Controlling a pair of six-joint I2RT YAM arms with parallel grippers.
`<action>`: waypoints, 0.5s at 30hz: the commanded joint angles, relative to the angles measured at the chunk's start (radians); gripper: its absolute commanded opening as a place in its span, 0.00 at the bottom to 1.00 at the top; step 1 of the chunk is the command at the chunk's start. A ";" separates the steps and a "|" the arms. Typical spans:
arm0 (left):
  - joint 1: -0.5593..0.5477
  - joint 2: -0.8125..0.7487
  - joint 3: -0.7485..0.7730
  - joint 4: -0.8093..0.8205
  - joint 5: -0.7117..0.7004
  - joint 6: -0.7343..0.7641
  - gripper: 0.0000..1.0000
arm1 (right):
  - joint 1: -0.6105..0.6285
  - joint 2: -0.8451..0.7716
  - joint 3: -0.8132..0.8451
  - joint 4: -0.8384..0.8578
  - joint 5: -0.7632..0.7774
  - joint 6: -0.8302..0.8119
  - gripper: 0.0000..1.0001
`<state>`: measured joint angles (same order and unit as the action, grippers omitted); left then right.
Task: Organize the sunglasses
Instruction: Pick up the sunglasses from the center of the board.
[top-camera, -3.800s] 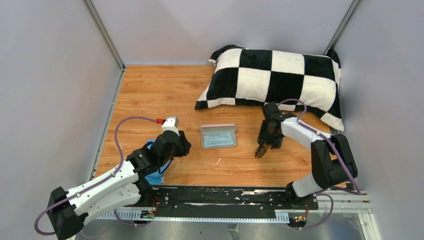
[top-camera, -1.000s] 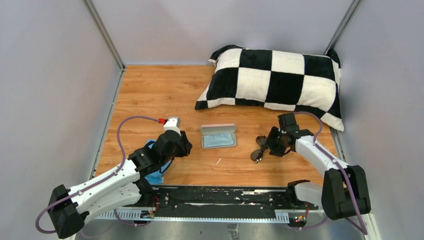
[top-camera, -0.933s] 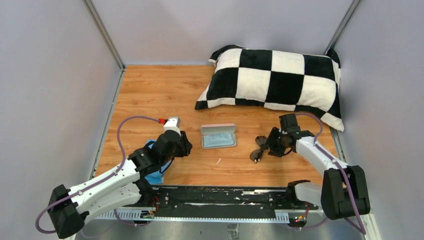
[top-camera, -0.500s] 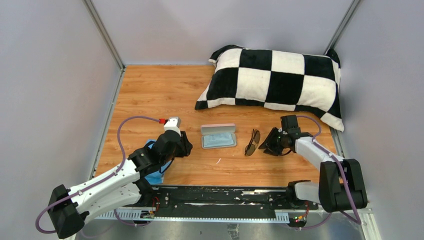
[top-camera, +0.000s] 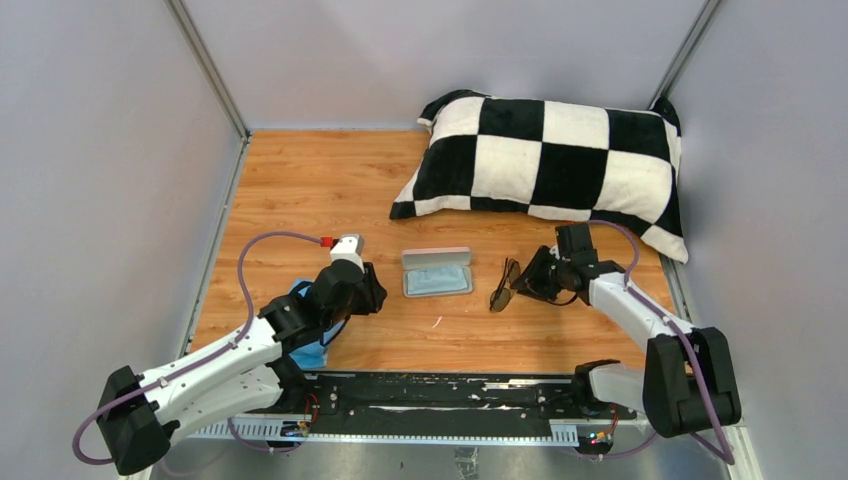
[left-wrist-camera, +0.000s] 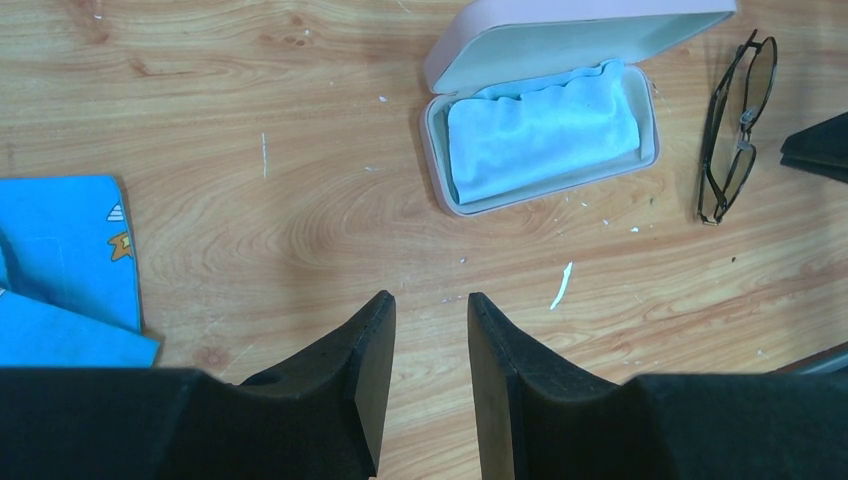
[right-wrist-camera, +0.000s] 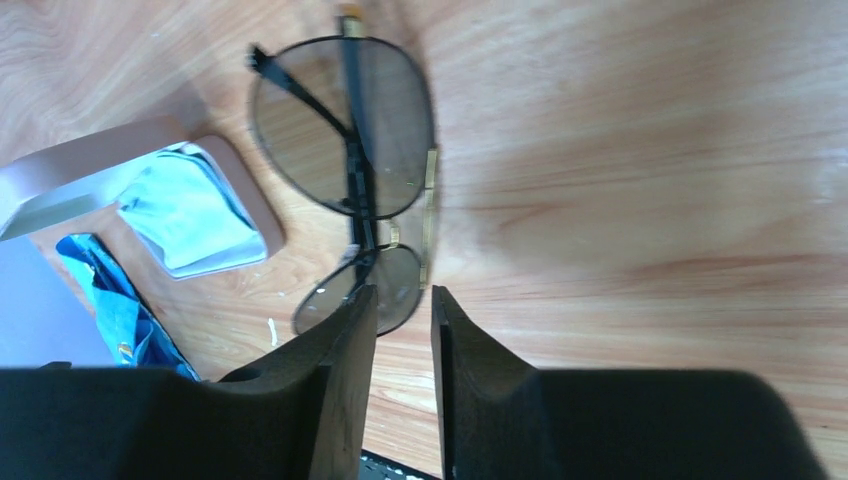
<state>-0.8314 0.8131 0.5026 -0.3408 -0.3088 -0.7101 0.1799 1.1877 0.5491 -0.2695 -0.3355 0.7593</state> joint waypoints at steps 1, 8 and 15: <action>0.003 0.004 0.017 0.012 0.008 0.004 0.38 | 0.082 -0.011 0.069 -0.047 0.040 -0.002 0.27; 0.003 0.005 0.015 0.018 0.015 0.000 0.38 | 0.174 0.052 0.116 -0.056 0.116 0.000 0.15; 0.003 -0.004 0.019 0.009 0.015 0.002 0.38 | 0.225 0.162 0.185 -0.050 0.170 -0.027 0.14</action>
<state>-0.8314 0.8158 0.5030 -0.3378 -0.2951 -0.7105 0.3767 1.3029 0.6910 -0.2962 -0.2211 0.7555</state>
